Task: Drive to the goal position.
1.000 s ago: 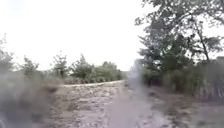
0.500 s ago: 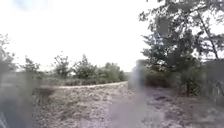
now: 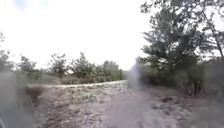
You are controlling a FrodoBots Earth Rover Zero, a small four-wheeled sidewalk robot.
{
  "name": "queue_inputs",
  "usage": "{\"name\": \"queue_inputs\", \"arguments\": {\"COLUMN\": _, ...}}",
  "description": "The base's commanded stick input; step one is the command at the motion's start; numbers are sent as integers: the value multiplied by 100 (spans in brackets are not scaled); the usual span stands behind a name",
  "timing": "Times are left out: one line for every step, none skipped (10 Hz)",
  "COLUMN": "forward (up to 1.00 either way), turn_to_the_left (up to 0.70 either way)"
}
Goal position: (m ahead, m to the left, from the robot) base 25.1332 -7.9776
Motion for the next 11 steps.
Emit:
{"name": "queue_inputs", "arguments": {"forward": 59, "turn_to_the_left": 1}}
{"name": "queue_inputs", "arguments": {"forward": 59, "turn_to_the_left": 1}}
{"name": "queue_inputs", "arguments": {"forward": 59, "turn_to_the_left": 1}}
{"name": "queue_inputs", "arguments": {"forward": 59, "turn_to_the_left": 1}}
{"name": "queue_inputs", "arguments": {"forward": 59, "turn_to_the_left": 1}}
{"name": "queue_inputs", "arguments": {"forward": 59, "turn_to_the_left": 1}}
{"name": "queue_inputs", "arguments": {"forward": 59, "turn_to_the_left": 1}}
{"name": "queue_inputs", "arguments": {"forward": 59, "turn_to_the_left": 1}}
{"name": "queue_inputs", "arguments": {"forward": 59, "turn_to_the_left": 1}}
{"name": "queue_inputs", "arguments": {"forward": 59, "turn_to_the_left": 1}}
{"name": "queue_inputs", "arguments": {"forward": 59, "turn_to_the_left": 1}}
